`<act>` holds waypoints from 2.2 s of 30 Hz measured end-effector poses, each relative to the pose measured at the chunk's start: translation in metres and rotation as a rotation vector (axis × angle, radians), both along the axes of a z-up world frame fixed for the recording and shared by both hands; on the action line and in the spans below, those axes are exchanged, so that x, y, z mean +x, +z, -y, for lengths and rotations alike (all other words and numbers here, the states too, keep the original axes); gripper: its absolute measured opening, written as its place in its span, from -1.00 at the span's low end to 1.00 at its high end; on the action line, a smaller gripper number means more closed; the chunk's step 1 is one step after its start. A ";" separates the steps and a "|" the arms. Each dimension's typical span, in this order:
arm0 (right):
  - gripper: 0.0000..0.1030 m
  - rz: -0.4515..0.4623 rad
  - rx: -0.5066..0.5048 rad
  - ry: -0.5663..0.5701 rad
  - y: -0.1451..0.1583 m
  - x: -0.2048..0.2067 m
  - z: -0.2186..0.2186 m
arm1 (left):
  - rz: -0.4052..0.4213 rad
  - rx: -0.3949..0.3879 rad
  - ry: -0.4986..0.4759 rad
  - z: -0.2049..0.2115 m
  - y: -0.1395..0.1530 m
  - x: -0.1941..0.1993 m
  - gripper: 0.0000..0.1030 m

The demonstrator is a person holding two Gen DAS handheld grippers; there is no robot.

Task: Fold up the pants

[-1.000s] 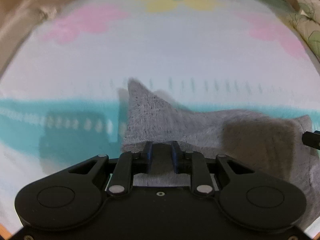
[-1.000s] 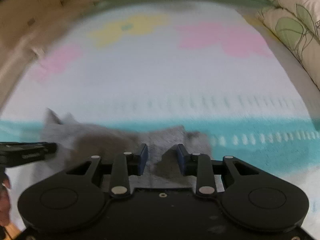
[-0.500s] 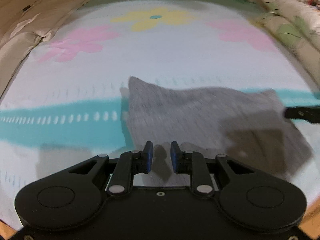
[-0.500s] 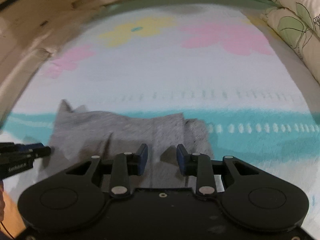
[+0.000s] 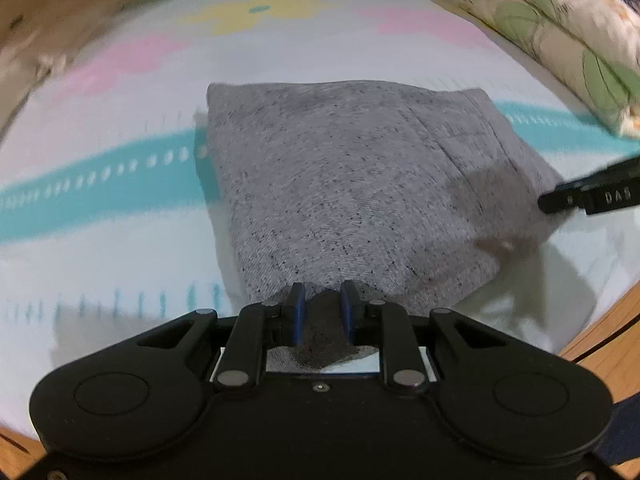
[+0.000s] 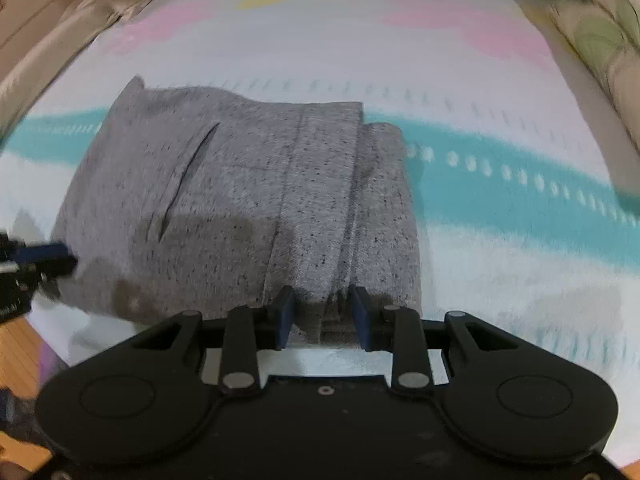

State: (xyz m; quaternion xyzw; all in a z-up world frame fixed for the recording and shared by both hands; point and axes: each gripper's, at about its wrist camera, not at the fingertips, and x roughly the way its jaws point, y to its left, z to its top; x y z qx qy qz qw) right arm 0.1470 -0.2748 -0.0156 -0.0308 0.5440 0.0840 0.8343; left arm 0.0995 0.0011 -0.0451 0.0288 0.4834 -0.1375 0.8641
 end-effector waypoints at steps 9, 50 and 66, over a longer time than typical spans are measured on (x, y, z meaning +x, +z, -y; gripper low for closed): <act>-0.25 0.200 0.076 -0.102 0.024 0.004 0.021 | 0.032 -0.130 0.196 -0.031 0.023 0.019 -0.45; -0.12 0.193 0.090 -0.129 -0.005 0.027 0.003 | 0.025 -0.075 0.223 -0.039 0.007 0.049 -0.43; 0.31 0.100 0.217 -0.227 -0.044 0.055 0.034 | 0.007 -0.160 0.252 -0.067 -0.024 0.054 0.16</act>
